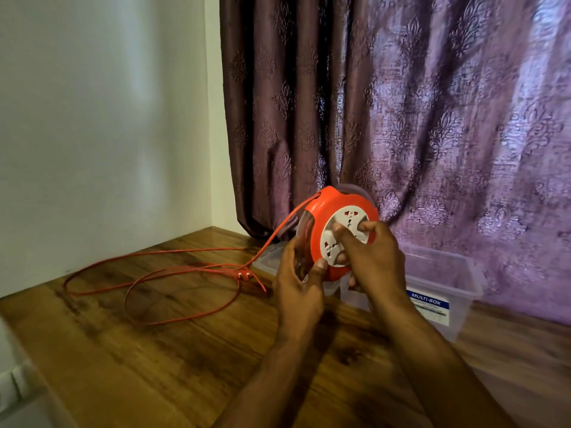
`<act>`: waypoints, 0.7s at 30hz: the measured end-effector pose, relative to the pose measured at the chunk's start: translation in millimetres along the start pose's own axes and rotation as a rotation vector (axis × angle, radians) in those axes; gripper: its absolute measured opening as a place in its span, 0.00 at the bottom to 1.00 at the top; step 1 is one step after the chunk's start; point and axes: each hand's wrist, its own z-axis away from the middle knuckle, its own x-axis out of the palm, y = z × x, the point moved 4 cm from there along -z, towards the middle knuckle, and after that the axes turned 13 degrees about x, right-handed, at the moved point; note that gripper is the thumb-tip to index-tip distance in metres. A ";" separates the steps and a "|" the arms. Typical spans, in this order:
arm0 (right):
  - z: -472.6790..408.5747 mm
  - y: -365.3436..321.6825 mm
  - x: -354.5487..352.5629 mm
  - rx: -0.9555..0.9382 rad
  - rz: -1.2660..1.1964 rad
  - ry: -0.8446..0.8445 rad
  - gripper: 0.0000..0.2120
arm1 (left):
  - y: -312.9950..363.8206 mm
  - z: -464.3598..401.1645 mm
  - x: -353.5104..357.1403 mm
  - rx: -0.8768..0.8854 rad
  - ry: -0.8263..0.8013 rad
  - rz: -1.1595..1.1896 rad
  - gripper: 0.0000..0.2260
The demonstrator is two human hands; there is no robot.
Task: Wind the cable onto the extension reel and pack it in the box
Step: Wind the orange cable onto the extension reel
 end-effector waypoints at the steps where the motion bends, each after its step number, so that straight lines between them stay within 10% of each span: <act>1: -0.7 1.2 0.2 0.032 -0.051 -0.028 0.24 | 0.8 0.7 0.3 0.007 -0.003 -0.001 0.22; 8: -4.0 5.5 4.7 0.158 -0.285 -0.216 0.19 | -3.3 1.1 1.1 0.006 -0.025 -0.028 0.20; 21: 22.1 -15.4 10.9 -0.540 0.646 0.067 0.27 | -11.0 -2.9 -5.4 -0.068 0.093 0.061 0.20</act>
